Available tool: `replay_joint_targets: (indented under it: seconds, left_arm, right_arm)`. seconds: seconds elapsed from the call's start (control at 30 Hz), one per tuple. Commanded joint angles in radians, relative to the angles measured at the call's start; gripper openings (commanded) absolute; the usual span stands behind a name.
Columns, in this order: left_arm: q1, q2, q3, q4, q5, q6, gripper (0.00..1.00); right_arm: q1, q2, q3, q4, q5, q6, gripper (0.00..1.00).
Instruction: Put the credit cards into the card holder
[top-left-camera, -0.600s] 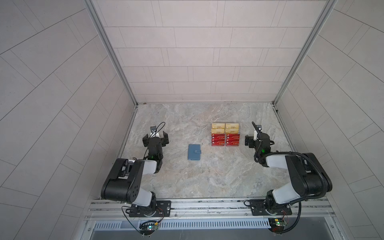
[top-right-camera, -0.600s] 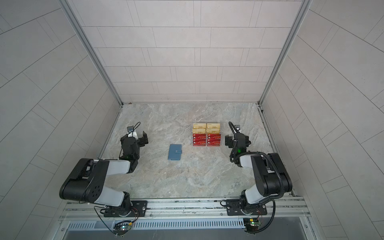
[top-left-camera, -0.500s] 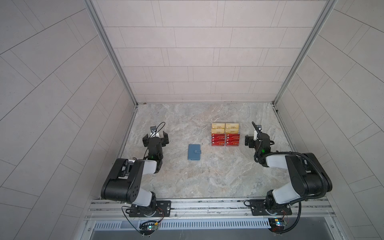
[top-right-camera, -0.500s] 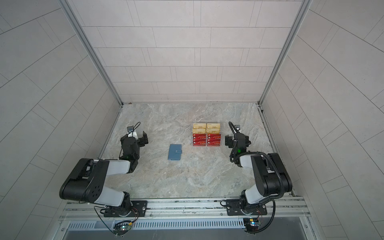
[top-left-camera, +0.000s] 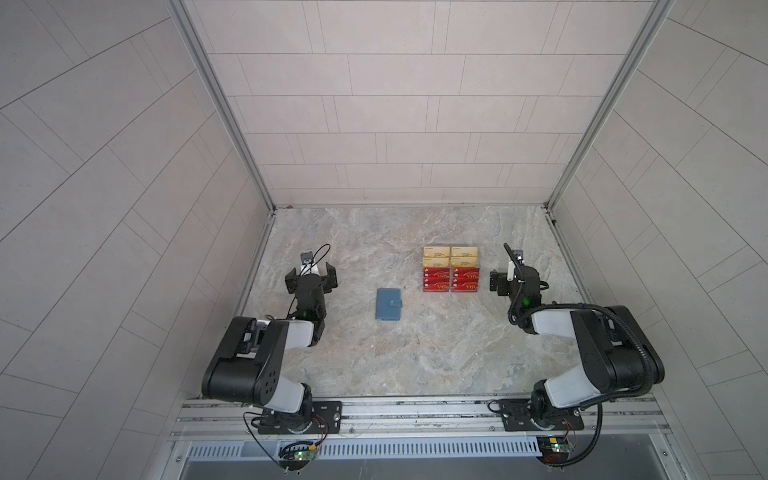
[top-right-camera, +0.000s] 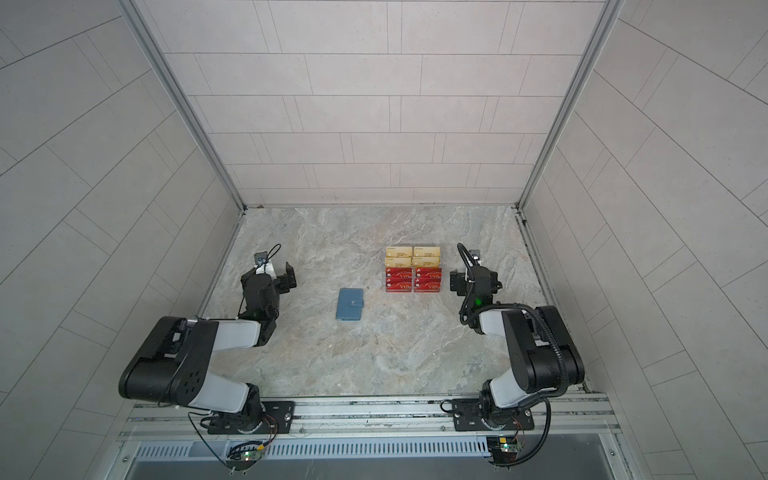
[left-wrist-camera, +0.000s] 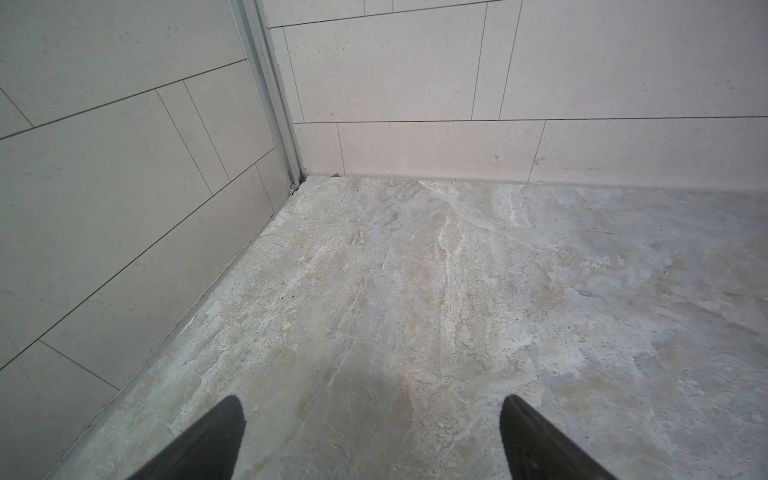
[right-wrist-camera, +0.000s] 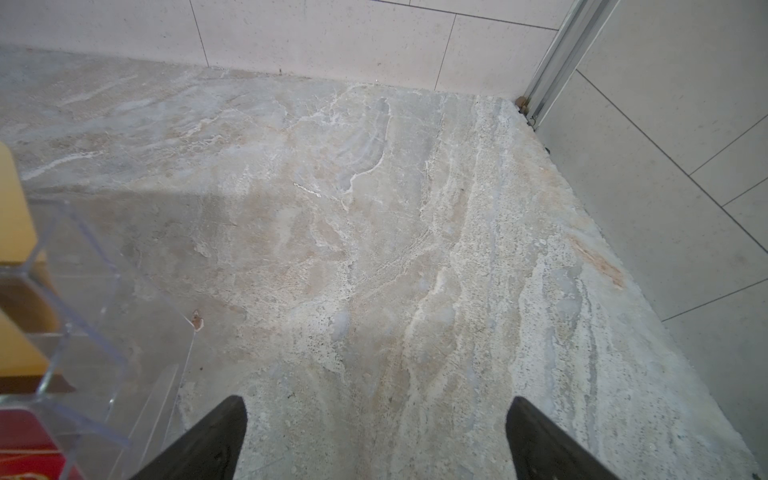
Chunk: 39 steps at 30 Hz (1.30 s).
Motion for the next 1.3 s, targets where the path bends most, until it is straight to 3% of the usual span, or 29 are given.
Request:
replay_joint_targets:
  seconds: [0.0, 0.73, 1.0, 1.13, 1.27]
  left_arm:
    - [0.000, -0.010, 0.010, 0.003, 0.003, 0.006, 1.00]
    - [0.001, -0.043, 0.004, -0.006, -0.013, -0.004, 1.00]
    - [0.021, -0.172, 0.092, -0.273, -0.039, -0.035, 1.00]
    - [0.014, -0.244, 0.209, -0.567, -0.099, -0.089, 1.00]
    - [-0.010, -0.321, 0.321, -0.830, -0.048, -0.140, 1.00]
  right_arm:
    - [0.002, 0.005, 0.019, 0.000, 0.010, -0.011, 1.00]
    - [0.002, -0.003, 0.012, 0.009, 0.011, -0.014, 1.00]
    - [0.002, -0.153, 0.138, -0.322, 0.049, 0.004, 0.99]
    - [0.010, -0.205, 0.258, -0.542, 0.072, 0.026, 0.96]
    - [0.034, -0.278, 0.301, -0.663, 0.060, 0.016, 0.92]
